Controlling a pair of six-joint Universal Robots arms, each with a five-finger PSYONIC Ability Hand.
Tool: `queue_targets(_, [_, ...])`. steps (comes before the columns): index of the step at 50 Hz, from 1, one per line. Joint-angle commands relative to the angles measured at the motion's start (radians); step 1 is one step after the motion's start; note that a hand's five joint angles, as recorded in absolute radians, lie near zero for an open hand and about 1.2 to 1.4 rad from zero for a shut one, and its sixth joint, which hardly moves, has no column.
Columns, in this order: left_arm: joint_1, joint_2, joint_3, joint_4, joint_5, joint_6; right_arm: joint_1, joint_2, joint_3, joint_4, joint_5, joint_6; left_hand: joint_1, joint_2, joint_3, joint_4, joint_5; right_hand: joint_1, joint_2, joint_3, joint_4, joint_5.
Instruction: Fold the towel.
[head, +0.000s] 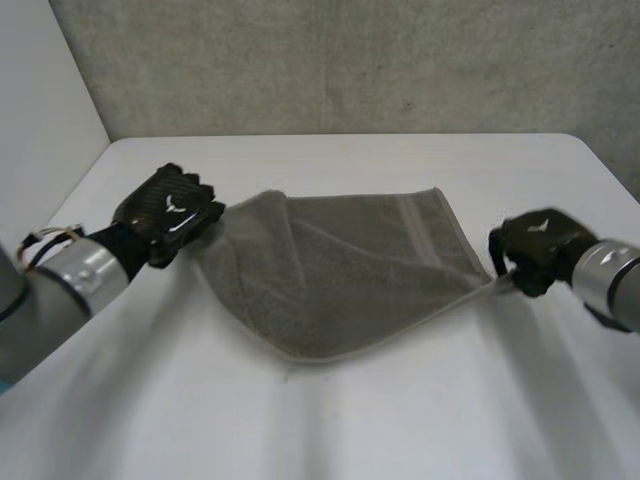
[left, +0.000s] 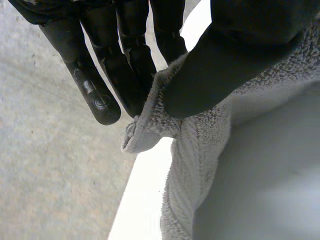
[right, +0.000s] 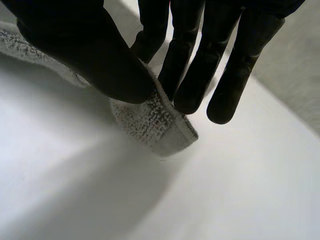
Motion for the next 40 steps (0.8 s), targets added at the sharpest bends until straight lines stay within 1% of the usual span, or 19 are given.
queue_targets(1, [0.104,0.18,-0.021,-0.323,-0.003,-0.008,-0.016,-0.168,-0.101,0.114,-0.008,-0.002,0.224,0.18,0.181,0.18,0.197,0.003,0.183,0.182,0.179,0.185])
queue_targets(4, [0.123,0.195,-0.006,-0.393,-0.003,-0.014,-0.016,-0.218,-0.153,0.178,-0.011,-0.011,0.224,0.18,0.181,0.18,0.197,0.003,0.183,0.182,0.179,0.185])
queue_targets(6, [0.15,0.208,0.034,-0.53,-0.003,-0.057,-0.013,-0.221,-0.172,0.22,-0.014,-0.023,0.224,0.18,0.181,0.18,0.197,0.003,0.183,0.182,0.179,0.185])
queue_targets(7, [0.151,0.208,0.034,-0.531,-0.003,-0.057,-0.013,-0.215,-0.175,0.26,-0.02,-0.04,0.224,0.18,0.181,0.18,0.197,0.003,0.183,0.182,0.179,0.185])
queue_targets(9, [0.174,0.195,0.057,-0.644,-0.002,-0.13,-0.012,-0.202,-0.169,0.297,-0.018,-0.063,0.224,0.18,0.181,0.18,0.197,0.003,0.183,0.182,0.179,0.185])
queue_targets(15, [0.183,0.085,0.062,-0.712,-0.003,-0.198,0.008,-0.052,-0.172,0.36,0.018,-0.19,0.224,0.18,0.181,0.18,0.197,0.003,0.183,0.182,0.179,0.185])
queue_targets(19, [0.171,-0.053,0.127,-0.712,-0.051,-0.204,0.041,0.023,-0.22,0.347,0.035,-0.18,0.224,0.18,0.181,0.18,0.197,0.003,0.183,0.182,0.179,0.185])
queue_targets(21, [0.164,-0.098,0.175,-0.712,-0.078,-0.209,0.062,0.09,-0.299,0.303,0.046,-0.132,0.224,0.18,0.181,0.18,0.197,0.003,0.183,0.182,0.179,0.185])
queue_targets(26, [0.118,-0.203,0.385,-0.704,-0.151,-0.218,0.073,0.155,-0.42,0.173,0.046,-0.034,0.224,0.18,0.181,0.18,0.197,0.003,0.183,0.182,0.179,0.185])
queue_targets(28, [0.091,-0.254,0.558,-0.685,-0.187,-0.256,0.073,0.172,-0.469,0.127,0.049,-0.009,0.224,0.18,0.181,0.18,0.197,0.003,0.183,0.182,0.179,0.185])
queue_targets(31, [0.079,-0.274,0.652,-0.669,-0.209,-0.299,0.073,0.196,-0.593,0.03,0.063,0.044,0.224,0.18,0.181,0.18,0.197,0.003,0.183,0.182,0.179,0.185])
queue_targets(33, [0.063,-0.292,0.843,-0.634,-0.252,-0.42,0.074,0.2,-0.657,-0.019,0.081,0.084,0.224,0.18,0.181,0.18,0.197,0.003,0.183,0.182,0.179,0.185])
queue_targets(34, [0.063,-0.292,0.844,-0.634,-0.252,-0.421,0.073,0.196,-0.713,-0.075,0.107,0.128,0.224,0.18,0.181,0.18,0.197,0.003,0.183,0.182,0.179,0.185])
queue_targets(35, [0.05,-0.292,0.931,-0.594,-0.267,-0.483,0.07,0.189,-0.759,-0.149,0.138,0.177,0.224,0.18,0.181,0.18,0.197,0.003,0.183,0.182,0.179,0.185])
queue_targets(36, [0.033,-0.289,1.004,-0.53,-0.281,-0.547,0.07,0.189,-0.76,-0.15,0.138,0.178,0.224,0.18,0.181,0.18,0.197,0.003,0.183,0.182,0.179,0.185])
queue_targets(37, [0.033,-0.289,1.005,-0.53,-0.281,-0.548,0.064,0.183,-0.785,-0.239,0.164,0.22,0.224,0.18,0.181,0.18,0.197,0.003,0.183,0.182,0.179,0.185])
queue_targets(38, [0.014,-0.277,1.052,-0.446,-0.301,-0.61,0.064,0.183,-0.786,-0.24,0.164,0.221,0.224,0.18,0.181,0.18,0.197,0.003,0.183,0.182,0.179,0.185])
queue_targets(39, [0.008,-0.262,1.069,-0.353,-0.331,-0.676,0.061,0.169,-0.801,-0.333,0.187,0.268,0.224,0.18,0.181,0.18,0.197,0.003,0.183,0.182,0.179,0.185])
queue_targets(40, [0.008,-0.262,1.07,-0.352,-0.332,-0.677,0.061,0.143,-0.799,-0.408,0.199,0.303,0.224,0.18,0.181,0.18,0.197,0.003,0.183,0.182,0.179,0.185])
